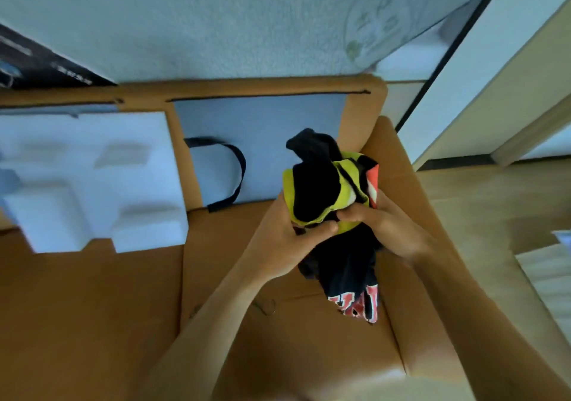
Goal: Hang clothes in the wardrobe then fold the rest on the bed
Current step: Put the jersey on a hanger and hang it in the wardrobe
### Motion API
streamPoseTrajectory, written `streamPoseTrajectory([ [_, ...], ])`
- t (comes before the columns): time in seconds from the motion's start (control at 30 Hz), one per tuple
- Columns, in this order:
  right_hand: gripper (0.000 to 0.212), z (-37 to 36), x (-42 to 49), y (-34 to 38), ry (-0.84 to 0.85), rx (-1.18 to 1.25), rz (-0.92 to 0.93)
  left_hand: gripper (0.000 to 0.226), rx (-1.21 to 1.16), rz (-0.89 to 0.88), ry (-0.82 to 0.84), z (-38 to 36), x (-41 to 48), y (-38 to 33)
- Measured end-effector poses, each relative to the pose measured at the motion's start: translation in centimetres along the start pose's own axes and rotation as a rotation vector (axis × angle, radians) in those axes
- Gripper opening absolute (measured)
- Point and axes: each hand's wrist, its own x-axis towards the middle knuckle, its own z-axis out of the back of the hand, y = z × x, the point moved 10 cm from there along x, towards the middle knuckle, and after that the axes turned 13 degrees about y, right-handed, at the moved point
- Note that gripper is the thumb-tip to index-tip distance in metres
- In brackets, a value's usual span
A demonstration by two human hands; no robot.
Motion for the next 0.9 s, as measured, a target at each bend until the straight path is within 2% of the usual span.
streamPoseTrajectory([
  [0.13,0.041,-1.8,-2.4,8.8,-0.076,0.003,0.136,0.043,0.176,-0.214,-0.110,4.2,-1.5,-9.9],
  [0.2,0.044,-3.0,-3.3,12.9,-0.124,-0.038,0.215,0.033,0.250,-0.268,-0.180,6.2,-2.8,-14.0],
  [0.27,0.028,-4.7,-3.9,16.7,-0.136,-0.048,0.265,0.029,0.341,-0.290,-0.255,8.4,-4.5,-17.8],
  [0.37,0.024,-7.6,-4.6,21.7,-0.151,-0.072,0.341,0.038,0.462,-0.313,-0.367,11.2,-6.9,-22.2],
  [0.47,0.023,-10.2,-5.5,25.9,-0.171,-0.122,0.417,0.065,0.560,-0.315,-0.550,14.6,-9.9,-25.6],
  [0.5,0.025,-10.8,-5.7,27.1,-0.192,-0.133,0.438,0.061,0.570,-0.322,-0.618,15.7,-11.0,-26.7],
  [0.6,0.020,-10.9,-4.5,28.9,-0.217,-0.108,0.482,0.030,0.496,-0.410,-0.763,19.4,-14.4,-29.9],
  [0.67,0.051,-10.8,-3.7,30.1,-0.263,-0.134,0.527,0.029,0.476,-0.477,-0.823,21.6,-16.6,-31.8],
  [0.7,0.052,-10.8,-3.5,30.7,-0.296,-0.135,0.536,0.032,0.479,-0.499,-0.864,22.7,-17.9,-32.7],
  [0.83,0.033,-8.8,-3.1,32.1,-0.452,-0.171,0.547,0.028,0.283,-0.537,-0.845,25.0,-20.2,-34.2],
  [0.9,0.020,-8.4,-3.5,33.0,-0.529,-0.291,0.531,0.045,0.218,-0.548,-0.861,25.7,-21.3,-34.8],
])
